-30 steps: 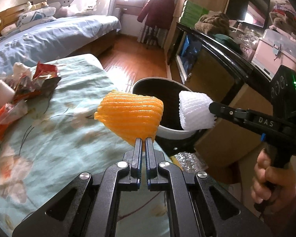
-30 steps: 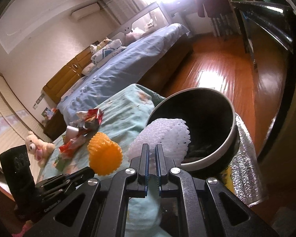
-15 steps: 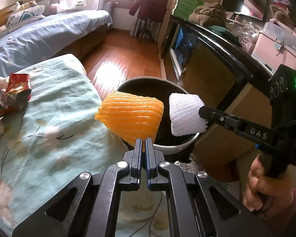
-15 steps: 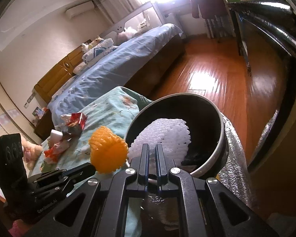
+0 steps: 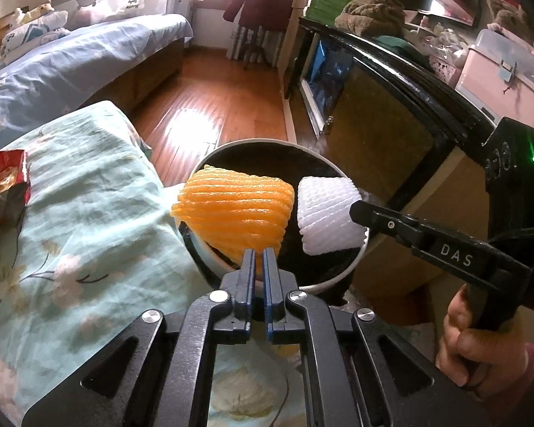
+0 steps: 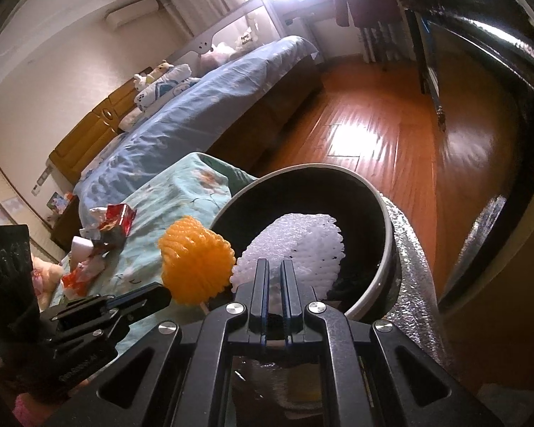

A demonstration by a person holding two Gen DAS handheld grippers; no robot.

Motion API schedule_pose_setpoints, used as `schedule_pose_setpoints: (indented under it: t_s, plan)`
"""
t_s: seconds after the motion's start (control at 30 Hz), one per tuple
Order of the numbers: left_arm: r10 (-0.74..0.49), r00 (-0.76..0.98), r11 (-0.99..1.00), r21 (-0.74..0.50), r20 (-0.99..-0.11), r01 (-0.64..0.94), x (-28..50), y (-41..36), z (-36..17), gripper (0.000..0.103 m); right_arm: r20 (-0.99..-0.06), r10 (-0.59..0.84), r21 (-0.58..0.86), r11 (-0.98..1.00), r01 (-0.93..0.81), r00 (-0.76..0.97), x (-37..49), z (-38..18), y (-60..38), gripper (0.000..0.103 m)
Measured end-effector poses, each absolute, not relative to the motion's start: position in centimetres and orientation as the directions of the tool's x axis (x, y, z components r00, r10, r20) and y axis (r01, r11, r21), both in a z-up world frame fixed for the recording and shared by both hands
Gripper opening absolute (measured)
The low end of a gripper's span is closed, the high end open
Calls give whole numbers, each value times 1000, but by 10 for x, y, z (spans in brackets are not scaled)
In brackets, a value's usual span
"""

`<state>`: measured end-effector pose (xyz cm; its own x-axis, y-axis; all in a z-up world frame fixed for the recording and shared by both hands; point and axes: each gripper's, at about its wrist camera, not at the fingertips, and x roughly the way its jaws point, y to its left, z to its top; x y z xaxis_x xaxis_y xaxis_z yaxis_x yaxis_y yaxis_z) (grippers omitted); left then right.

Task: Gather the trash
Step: 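Open both tools to drop the foam nets into the bin, then move both tools back to the table toward the green carton and wrappers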

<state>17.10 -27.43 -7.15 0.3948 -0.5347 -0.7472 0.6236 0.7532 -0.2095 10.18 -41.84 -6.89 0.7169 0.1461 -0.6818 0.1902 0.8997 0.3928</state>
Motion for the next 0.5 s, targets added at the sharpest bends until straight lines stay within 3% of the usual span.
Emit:
schedule_pose_setpoints:
  t_s: [0.13, 0.2, 0.23, 0.27, 0.43, 0.5]
  plan:
    - [-519, 402, 760, -192, -755, 621, 172, -277, -72, 15, -693, 138, 396, 893, 213, 708, 104, -72, -423, 15]
    - [-519, 415, 765, -189, -747, 616, 170, -274, -70, 33, -694, 145, 406, 888, 217, 706, 103, -73, -424, 22]
    - [-518, 420, 768, -188, -745, 612, 169, -272, -70, 38, -692, 146, 410, 886, 218, 707, 102, -72, -424, 25]
    - [-517, 426, 772, -189, -742, 607, 167, -269, -69, 40, -689, 144, 412, 884, 220, 710, 100, -71, -424, 33]
    - [-516, 433, 788, -211, -739, 579, 162, -251, -70, 43, -668, 159, 433, 878, 206, 727, 93, -66, -416, 48]
    - [-508, 445, 800, -212, -738, 562, 158, -241, -70, 50, -656, 168, 443, 875, 195, 736, 90, -63, -411, 64]
